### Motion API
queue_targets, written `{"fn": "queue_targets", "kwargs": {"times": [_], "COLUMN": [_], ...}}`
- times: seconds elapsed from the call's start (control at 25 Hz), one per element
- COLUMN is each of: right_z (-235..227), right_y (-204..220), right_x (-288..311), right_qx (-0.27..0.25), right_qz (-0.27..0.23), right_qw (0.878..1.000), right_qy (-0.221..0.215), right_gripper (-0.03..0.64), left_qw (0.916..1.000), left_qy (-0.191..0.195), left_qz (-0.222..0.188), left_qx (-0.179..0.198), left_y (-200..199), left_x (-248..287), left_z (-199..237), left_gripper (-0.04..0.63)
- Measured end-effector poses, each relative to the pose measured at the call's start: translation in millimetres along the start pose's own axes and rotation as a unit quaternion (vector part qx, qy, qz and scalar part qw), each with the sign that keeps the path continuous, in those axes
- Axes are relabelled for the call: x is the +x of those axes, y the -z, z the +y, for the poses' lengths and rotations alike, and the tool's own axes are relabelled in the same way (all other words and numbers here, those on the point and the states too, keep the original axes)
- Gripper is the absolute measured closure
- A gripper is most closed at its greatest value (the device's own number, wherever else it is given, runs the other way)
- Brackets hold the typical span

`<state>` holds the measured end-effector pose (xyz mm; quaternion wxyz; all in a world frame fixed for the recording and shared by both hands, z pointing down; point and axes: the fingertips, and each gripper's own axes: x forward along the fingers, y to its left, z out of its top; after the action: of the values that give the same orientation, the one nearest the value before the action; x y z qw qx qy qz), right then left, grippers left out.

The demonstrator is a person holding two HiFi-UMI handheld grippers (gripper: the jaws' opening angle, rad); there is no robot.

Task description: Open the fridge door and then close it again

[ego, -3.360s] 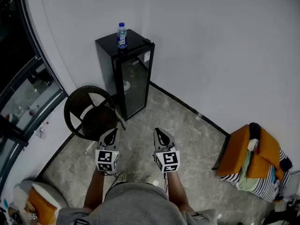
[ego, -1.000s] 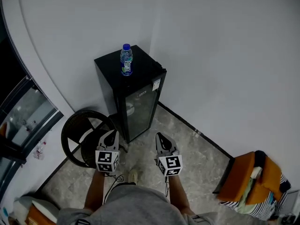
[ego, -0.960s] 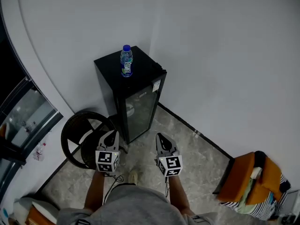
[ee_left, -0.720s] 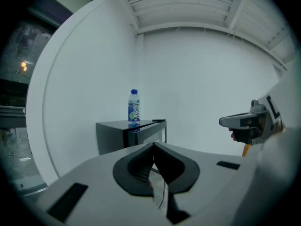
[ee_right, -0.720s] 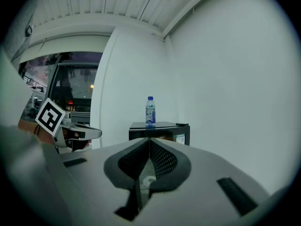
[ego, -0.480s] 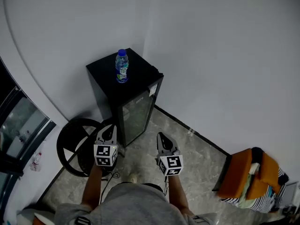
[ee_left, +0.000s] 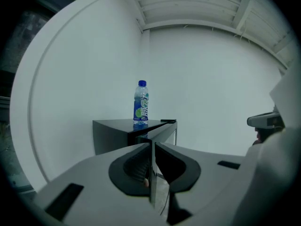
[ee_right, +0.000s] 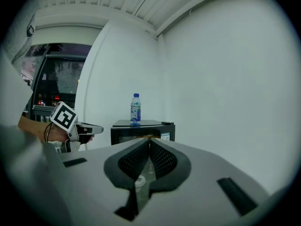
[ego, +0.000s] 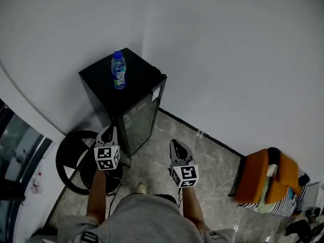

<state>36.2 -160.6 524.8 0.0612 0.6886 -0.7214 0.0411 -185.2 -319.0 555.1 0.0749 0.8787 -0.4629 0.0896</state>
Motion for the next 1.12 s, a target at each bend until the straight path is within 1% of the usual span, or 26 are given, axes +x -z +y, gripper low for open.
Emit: {"fn": "queue_targets", "kwargs": {"times": [0.04,0.08,0.2,0.32,0.44,0.6,0.84,1.04,1.12], "right_z": [-3.5,-6.6,-13.0,-16.3,-18.0,-19.9,-21.4,-20.4,-22.2], "right_y": [0.1,0.4,3.1,6.3,9.0,10.6,10.9,11.8,13.0], "right_x": [0.6,1.6,4.8,7.1,11.6,16.7,17.0,17.8,16.0], "right_qx": [0.000,0.000,0.003,0.008,0.010,0.009,0.010,0.018,0.018], "right_qz": [0.000,-0.001,0.003,0.013,0.016,0.015,0.016,0.019,0.021], "right_qw": [1.000,1.000,1.000,1.000,0.999,0.999,0.999,0.999,0.999], "right_qy": [0.005,0.008,0.016,0.023,0.027,0.030,0.034,0.037,0.040], "right_gripper": [0.592,0.592,0.592,0.592,0.592,0.592,0.592,0.592,0.592], "left_qw": [1.0000,0.9999,0.9997,0.9994,0.9989,0.9980,0.9973,0.9976,0.9976], "left_qy": [-0.002,-0.003,-0.004,0.001,0.003,0.003,0.013,-0.001,-0.005], "left_qz": [0.006,0.012,0.024,0.033,0.045,0.060,0.071,0.069,0.069], "left_qx": [-0.003,-0.006,-0.007,-0.007,-0.012,-0.019,-0.014,-0.003,0.002], "left_y": [2.0,4.1,8.9,12.3,18.0,24.3,30.4,34.0,34.7], "left_x": [4.9,9.7,22.9,35.6,46.9,56.2,61.6,64.4,64.6], "left_z": [2.0,3.9,6.2,5.8,8.6,12.0,7.5,11.8,12.2], "left_gripper": [0.558,0.514,0.458,0.423,0.403,0.388,0.387,0.388,0.400]}}
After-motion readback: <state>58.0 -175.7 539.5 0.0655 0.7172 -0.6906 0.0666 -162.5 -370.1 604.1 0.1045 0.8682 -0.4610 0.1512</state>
